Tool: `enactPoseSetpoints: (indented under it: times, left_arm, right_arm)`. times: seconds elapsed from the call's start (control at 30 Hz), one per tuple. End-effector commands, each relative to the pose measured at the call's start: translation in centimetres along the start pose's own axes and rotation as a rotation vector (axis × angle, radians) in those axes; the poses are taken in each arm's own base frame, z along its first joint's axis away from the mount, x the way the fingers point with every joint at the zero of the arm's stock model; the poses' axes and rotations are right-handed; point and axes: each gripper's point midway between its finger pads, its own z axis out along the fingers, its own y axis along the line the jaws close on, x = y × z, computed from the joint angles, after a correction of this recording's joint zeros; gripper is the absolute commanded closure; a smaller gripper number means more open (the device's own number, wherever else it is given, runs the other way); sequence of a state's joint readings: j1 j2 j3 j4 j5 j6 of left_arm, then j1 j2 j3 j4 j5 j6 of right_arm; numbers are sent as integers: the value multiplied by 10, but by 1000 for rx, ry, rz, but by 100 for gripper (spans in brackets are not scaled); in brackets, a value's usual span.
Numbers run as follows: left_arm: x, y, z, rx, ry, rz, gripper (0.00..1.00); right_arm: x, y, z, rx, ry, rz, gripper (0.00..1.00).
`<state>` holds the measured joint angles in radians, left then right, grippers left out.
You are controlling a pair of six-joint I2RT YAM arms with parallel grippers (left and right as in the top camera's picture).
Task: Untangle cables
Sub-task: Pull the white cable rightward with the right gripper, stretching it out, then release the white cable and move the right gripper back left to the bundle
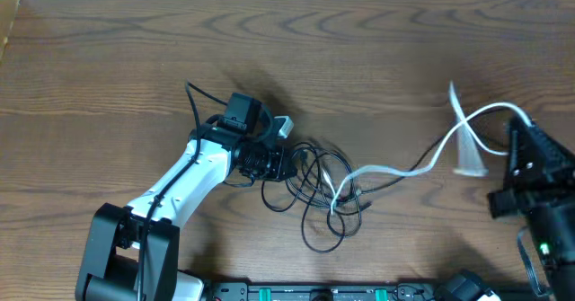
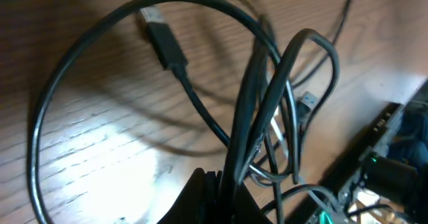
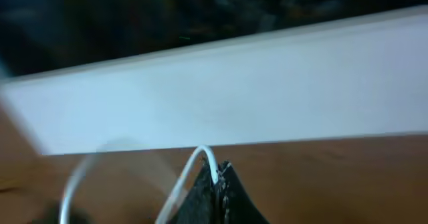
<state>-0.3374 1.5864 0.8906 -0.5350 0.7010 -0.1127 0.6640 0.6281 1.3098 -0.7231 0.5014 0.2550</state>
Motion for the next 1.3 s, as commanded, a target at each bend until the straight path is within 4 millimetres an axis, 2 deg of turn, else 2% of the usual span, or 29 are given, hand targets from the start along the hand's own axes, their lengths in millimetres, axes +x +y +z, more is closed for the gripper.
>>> enactPoseSetpoints:
  times: [0.0, 0.13, 0.3, 0.37, 0.73, 0.9, 1.1, 1.27]
  left_arm:
    - [0, 17, 1, -92, -10, -77, 92]
    - [0, 17, 1, -93, -11, -78, 92]
    - [0, 17, 1, -92, -10, -81, 92]
    - [0, 17, 1, -92, -10, -81, 92]
    - [1, 17, 1, -93, -5, -84, 92]
    - [2, 17, 1, -93, -4, -85, 92]
    - [2, 17, 1, -93, -4, -85, 92]
    - [2, 17, 1, -93, -4, -85, 92]
  right_arm:
    - [-4, -54, -5, 324, -39, -20, 99]
    - [16, -62, -4, 377, 29, -6, 99]
    - [58, -73, 0, 460, 191, -22, 99]
    - [77, -74, 9, 497, 271, -67, 99]
    - [151, -45, 66, 482, 581, -216, 99]
    - [204, -30, 88, 416, 801, -236, 99]
    - [260, -20, 101, 305, 1053, -250, 99]
    - [291, -17, 107, 226, 1195, -233, 99]
